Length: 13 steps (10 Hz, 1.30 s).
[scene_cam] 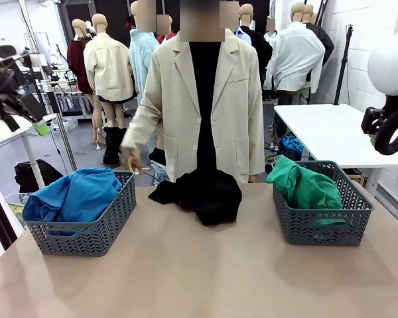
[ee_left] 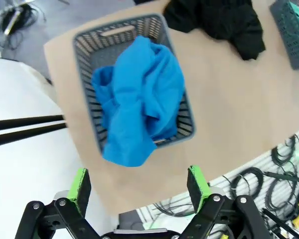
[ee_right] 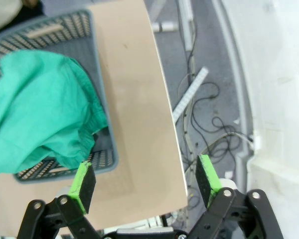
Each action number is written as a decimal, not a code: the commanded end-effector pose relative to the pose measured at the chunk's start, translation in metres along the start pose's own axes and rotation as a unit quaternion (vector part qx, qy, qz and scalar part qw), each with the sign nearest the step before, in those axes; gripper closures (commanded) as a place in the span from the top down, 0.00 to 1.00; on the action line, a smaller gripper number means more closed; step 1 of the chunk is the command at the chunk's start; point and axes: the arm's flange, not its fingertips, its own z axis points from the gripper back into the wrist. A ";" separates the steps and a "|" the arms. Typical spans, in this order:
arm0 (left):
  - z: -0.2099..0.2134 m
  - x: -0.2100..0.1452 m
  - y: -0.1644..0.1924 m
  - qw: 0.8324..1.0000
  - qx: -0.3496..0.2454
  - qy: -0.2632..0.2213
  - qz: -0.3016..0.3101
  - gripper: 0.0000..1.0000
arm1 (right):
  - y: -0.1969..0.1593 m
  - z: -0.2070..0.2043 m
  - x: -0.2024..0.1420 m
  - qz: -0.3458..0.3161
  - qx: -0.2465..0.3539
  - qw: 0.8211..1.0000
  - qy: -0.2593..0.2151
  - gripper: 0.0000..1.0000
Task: Sort the tops and bottoms.
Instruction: Lift clothes from the center of the table with your right hand.
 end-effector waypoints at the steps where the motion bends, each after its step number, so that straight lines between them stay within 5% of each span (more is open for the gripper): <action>1: 0.036 -0.033 0.023 0.997 0.067 -0.046 -0.005 1.00 | 0.057 0.024 0.029 0.147 0.053 0.987 -0.036 1.00; 5: 0.077 -0.105 0.055 0.989 0.099 -0.102 0.032 1.00 | 0.232 0.045 0.080 0.370 0.135 0.917 -0.066 1.00; 6: 0.083 -0.073 0.043 0.993 0.082 -0.077 0.016 1.00 | 0.272 0.044 0.084 0.414 0.172 0.890 -0.080 1.00; 8: 0.083 -0.073 0.043 0.993 0.082 -0.077 0.016 1.00 | 0.344 0.007 0.072 0.454 0.217 0.859 -0.092 1.00; 10: 0.083 -0.073 0.043 0.993 0.082 -0.077 0.016 1.00 | 0.386 -0.042 0.040 0.441 0.205 0.873 -0.033 1.00; 11: 0.083 -0.073 0.043 0.993 0.082 -0.077 0.016 1.00 | 0.362 0.000 0.059 0.449 0.202 0.867 -0.079 1.00; 13: 0.083 -0.073 0.043 0.993 0.082 -0.077 0.016 1.00 | 0.362 0.000 0.059 0.449 0.202 0.867 -0.079 1.00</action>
